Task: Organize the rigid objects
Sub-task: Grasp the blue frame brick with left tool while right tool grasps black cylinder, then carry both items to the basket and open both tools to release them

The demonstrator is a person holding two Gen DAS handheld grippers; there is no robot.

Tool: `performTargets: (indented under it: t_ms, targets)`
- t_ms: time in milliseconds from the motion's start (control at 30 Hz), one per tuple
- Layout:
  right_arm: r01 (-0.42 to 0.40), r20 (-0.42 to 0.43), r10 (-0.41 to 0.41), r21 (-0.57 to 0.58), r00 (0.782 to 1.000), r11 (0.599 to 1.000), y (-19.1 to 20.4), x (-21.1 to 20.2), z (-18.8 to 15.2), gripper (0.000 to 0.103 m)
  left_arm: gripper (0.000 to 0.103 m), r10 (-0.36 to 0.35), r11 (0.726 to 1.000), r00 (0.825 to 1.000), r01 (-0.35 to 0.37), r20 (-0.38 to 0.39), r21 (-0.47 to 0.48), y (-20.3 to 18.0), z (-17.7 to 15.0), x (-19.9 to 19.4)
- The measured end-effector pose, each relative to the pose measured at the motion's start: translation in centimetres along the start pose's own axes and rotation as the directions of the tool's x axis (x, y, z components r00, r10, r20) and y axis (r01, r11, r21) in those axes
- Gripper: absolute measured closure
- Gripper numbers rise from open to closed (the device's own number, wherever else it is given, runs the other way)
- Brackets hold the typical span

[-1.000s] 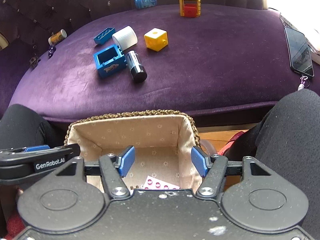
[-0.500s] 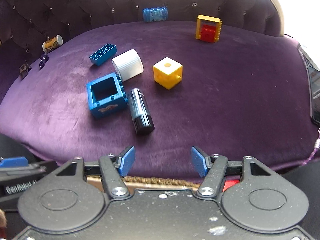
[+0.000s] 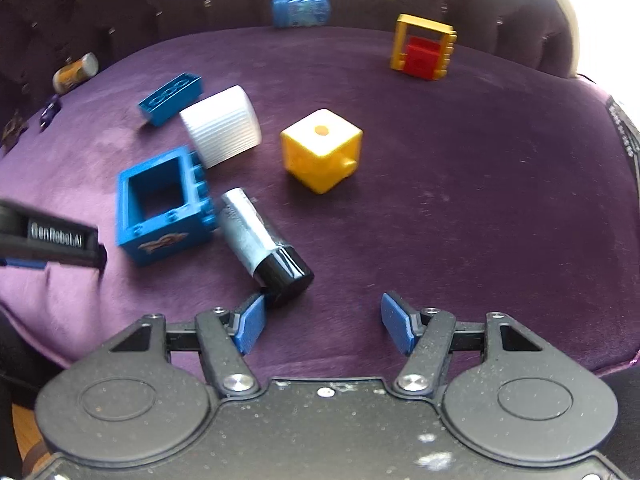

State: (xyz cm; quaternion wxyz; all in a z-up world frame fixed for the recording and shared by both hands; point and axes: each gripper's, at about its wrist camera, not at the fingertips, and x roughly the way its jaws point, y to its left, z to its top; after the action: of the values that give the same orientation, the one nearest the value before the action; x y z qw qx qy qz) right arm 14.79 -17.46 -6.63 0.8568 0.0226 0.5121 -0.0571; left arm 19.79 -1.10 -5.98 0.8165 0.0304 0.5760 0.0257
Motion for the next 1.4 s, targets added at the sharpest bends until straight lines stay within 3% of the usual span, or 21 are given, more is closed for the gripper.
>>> performTargets:
  t_ms: [133, 300, 467, 600, 700, 800, 933, 1000, 1133, 1200, 1300, 1400]
  targets:
    - [0.076, 0.017, -0.078, 0.069, 0.997, 0.995, -2.0, 0.7, 1.0, 0.041, 0.046, -0.021, 0.997, 0.999, 0.017, 0.045, 0.081, -2.8, 0.0, -0.4]
    - [0.074, 0.011, -0.077, 0.173, 0.997, 0.982, -4.2, 1.0, 1.6, 0.041, 0.044, -0.124, 0.99, 0.992, 0.122, 0.027, 0.076, -3.9, 0.9, -0.2]
    - [0.043, 0.01, -0.046, 0.168, 0.999, 0.985, -4.8, -0.6, 0.3, 0.041, 0.044, -0.142, 0.989, 0.989, 0.14, 0.034, 0.053, -2.1, 0.3, -1.1]
    - [-0.033, 0.004, 0.033, 0.131, 0.999, 0.991, -3.7, -2.0, -1.2, 0.037, 0.044, -0.133, 0.991, 0.989, 0.132, 0.058, 0.033, -0.5, 0.8, -1.7]
    - [-0.107, 0.029, 0.104, 0.095, 0.994, 0.99, -1.8, -2.7, -1.5, 0.021, 0.044, -0.144, 0.99, 0.986, 0.144, 0.088, 0.011, 0.1, 1.7, -2.3]
    - [-0.06, 0.041, 0.058, 0.051, 0.997, 0.997, 0.4, -1.7, -0.7, 0.021, 0.043, -0.154, 0.988, 0.982, 0.152, 0.107, 0.033, -0.2, 2.9, -2.6]
    - [-0.055, 0.023, 0.054, 0.081, 0.998, 0.995, 1.5, -0.1, 0.2, 0.021, 0.033, -0.172, 0.984, 0.976, 0.164, 0.131, 0.071, -0.9, 3.7, -3.1]
    - [-0.046, 0.023, 0.044, 0.086, 0.999, 0.995, 1.6, 0.3, 0.4, 0.017, 0.033, -0.181, 0.981, 0.974, 0.17, 0.138, 0.09, -1.2, 3.9, -3.2]
    - [-0.033, 0.027, 0.03, 0.105, 0.999, 0.994, 1.8, 1.0, 0.6, 0.02, 0.029, -0.191, 0.976, 0.972, 0.173, 0.135, 0.134, -2.1, 4.5, -2.8]
    - [-0.005, 0.041, 0.002, 0.088, 0.999, 0.996, 1.9, 0.9, 0.6, 0.033, 0.029, -0.197, 0.972, 0.972, 0.177, 0.129, 0.155, -2.7, 4.4, -2.5]
    - [0.001, 0.047, -0.005, 0.078, 0.999, 0.997, 1.6, 0.9, 0.3, 0.033, 0.028, -0.215, 0.963, 0.968, 0.189, 0.126, 0.192, -3.8, 4.3, -2.3]
    - [0.025, 0.051, -0.029, 0.077, 0.998, 0.997, 1.2, 0.7, -0.1, 0.033, 0.018, -0.226, 0.951, 0.966, 0.191, 0.127, 0.243, -5.1, 4.0, -2.1]
